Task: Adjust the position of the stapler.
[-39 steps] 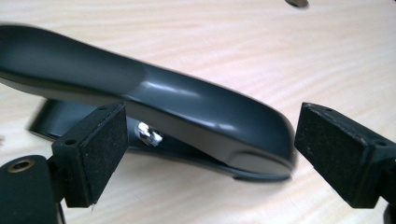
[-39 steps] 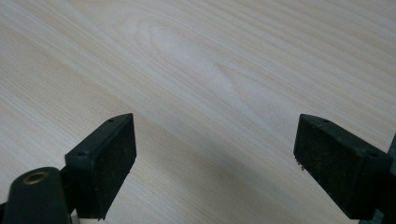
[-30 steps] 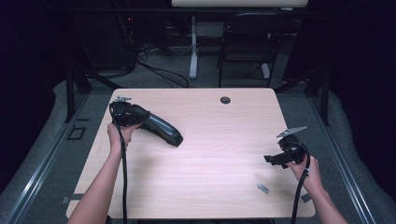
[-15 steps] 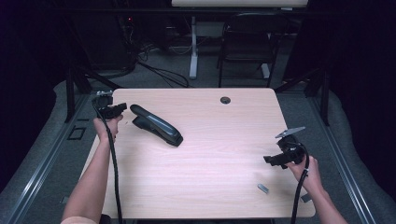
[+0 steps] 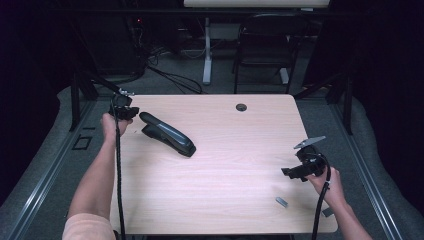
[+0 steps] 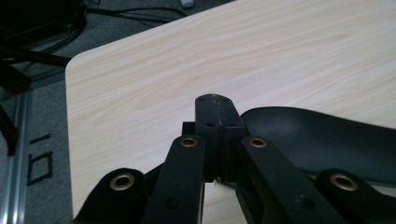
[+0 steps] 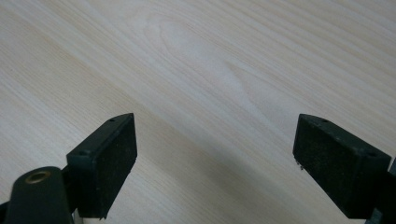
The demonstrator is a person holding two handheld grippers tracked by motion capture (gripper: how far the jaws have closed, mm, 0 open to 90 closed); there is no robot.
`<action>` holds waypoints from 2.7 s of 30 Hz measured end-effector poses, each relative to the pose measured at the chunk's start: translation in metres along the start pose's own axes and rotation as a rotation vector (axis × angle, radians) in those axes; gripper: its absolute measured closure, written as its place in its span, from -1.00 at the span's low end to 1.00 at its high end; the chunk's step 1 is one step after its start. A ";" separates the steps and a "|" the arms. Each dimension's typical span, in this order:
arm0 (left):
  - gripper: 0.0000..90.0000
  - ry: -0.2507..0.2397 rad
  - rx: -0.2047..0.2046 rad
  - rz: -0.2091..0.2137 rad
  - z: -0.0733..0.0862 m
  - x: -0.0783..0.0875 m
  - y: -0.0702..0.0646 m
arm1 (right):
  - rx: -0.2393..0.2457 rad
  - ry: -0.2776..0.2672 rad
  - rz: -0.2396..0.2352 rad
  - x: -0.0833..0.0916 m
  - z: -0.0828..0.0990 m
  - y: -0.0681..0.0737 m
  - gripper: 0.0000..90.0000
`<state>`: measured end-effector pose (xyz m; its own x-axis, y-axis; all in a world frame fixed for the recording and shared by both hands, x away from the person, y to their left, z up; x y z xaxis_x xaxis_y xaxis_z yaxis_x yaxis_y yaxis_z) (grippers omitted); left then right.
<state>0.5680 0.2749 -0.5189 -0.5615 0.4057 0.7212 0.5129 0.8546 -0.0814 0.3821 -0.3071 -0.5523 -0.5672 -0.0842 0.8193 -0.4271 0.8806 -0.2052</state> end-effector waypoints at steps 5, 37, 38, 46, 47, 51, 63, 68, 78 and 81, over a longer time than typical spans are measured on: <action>1.00 0.041 -0.034 0.023 0.002 -0.009 0.001 | 0.007 -0.006 -0.009 0.001 -0.001 0.003 -0.72; 1.00 0.119 -0.126 0.161 -0.003 -0.013 -0.028 | 0.031 0.012 -0.022 -0.002 -0.003 0.008 -0.72; 1.00 0.121 -0.137 0.171 -0.003 -0.013 -0.032 | 0.029 0.012 -0.022 -0.003 -0.003 0.008 -0.72; 1.00 0.114 -0.176 0.211 -0.004 -0.018 -0.053 | 0.034 0.012 -0.033 -0.003 -0.003 0.010 -0.72; 1.00 0.108 -0.176 0.217 -0.004 -0.019 -0.055 | 0.040 0.014 -0.028 -0.003 -0.003 0.010 -0.72; 1.00 0.094 -0.184 0.252 -0.004 -0.021 -0.065 | 0.034 0.013 -0.034 -0.003 -0.004 0.012 -0.72; 1.00 0.089 -0.227 0.301 -0.007 -0.029 -0.098 | 0.065 0.017 -0.055 -0.001 -0.011 0.026 -0.70; 1.00 0.090 -0.252 0.338 -0.008 -0.033 -0.117 | 0.067 0.015 -0.073 -0.001 -0.014 0.031 -0.70; 1.00 0.053 -0.219 0.388 -0.006 -0.042 -0.153 | 0.089 0.012 -0.081 0.003 -0.023 0.047 -0.54; 1.00 0.027 -0.119 0.311 -0.002 -0.040 -0.160 | 0.076 0.012 -0.075 0.004 -0.029 0.056 -0.24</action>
<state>0.5097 0.1210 -0.5329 -0.3493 0.6311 0.6926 0.7302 0.6465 -0.2209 0.3764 -0.2451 -0.5449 -0.5231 -0.1429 0.8402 -0.5204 0.8343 -0.1821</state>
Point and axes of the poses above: each handheld gripper's, and its own axes: x roughly backward along the jaws, z roughly out of its underside, y roughly to its left, the point moved 4 cm from there along -x, roughly forward along the jaws, and after that the axes turned 14 degrees about z, right-handed, at the moved point
